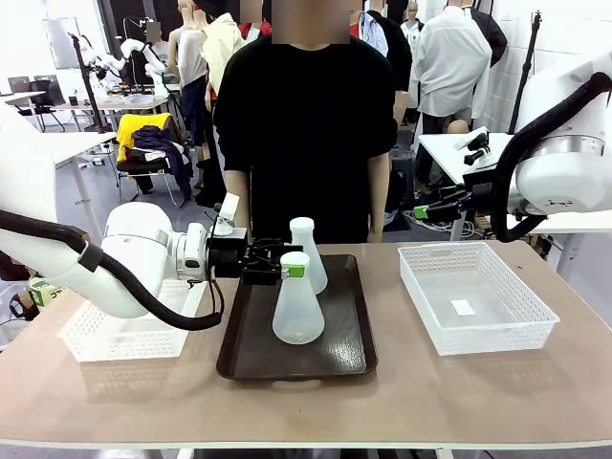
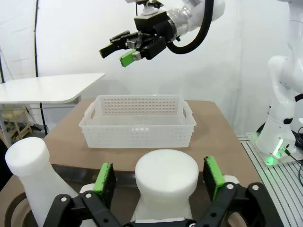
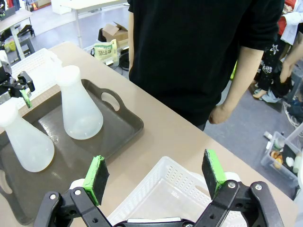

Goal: Prepare the laboratory tools.
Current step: Place the picked Big flask upright in the Handle tray as directed by the person.

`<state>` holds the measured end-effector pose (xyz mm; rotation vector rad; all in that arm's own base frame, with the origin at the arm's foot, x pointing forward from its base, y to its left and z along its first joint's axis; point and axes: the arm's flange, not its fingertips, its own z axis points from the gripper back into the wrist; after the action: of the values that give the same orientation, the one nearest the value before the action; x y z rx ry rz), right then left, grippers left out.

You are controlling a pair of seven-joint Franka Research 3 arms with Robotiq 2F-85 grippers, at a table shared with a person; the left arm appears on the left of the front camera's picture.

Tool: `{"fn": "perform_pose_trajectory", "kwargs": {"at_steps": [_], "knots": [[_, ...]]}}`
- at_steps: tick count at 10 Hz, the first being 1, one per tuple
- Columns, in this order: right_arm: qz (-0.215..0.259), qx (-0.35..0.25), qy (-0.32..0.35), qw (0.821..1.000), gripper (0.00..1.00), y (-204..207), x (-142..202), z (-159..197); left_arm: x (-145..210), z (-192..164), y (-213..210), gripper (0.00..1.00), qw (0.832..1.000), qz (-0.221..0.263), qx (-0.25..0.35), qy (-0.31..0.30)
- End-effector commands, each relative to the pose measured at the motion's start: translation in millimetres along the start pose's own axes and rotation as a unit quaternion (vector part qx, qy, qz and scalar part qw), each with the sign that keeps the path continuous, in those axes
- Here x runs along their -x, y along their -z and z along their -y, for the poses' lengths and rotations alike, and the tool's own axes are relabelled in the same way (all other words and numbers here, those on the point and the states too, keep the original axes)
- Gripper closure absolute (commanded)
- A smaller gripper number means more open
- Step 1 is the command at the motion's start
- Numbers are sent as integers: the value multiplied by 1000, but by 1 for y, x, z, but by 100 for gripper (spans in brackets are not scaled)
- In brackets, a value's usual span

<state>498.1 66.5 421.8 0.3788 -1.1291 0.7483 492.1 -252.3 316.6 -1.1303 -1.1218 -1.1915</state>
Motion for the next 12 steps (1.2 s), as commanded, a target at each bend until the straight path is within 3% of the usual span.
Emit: {"fn": "perform_pose_trajectory", "kwargs": {"at_steps": [1,7,8,12], "knots": [[-5,-3,2,1000,0,-1,-1,1,-8,6,-6,0,999,-28,8,-12],[-5,-3,2,1000,0,-1,-1,1,-8,11,-14,0,997,-66,-1,-38],[-5,-3,2,1000,0,-1,-1,1,-4,9,-12,0,999,-44,6,-15],[-5,-3,2,1000,0,-1,-1,1,-4,9,-12,0,999,-44,6,-15]]}}
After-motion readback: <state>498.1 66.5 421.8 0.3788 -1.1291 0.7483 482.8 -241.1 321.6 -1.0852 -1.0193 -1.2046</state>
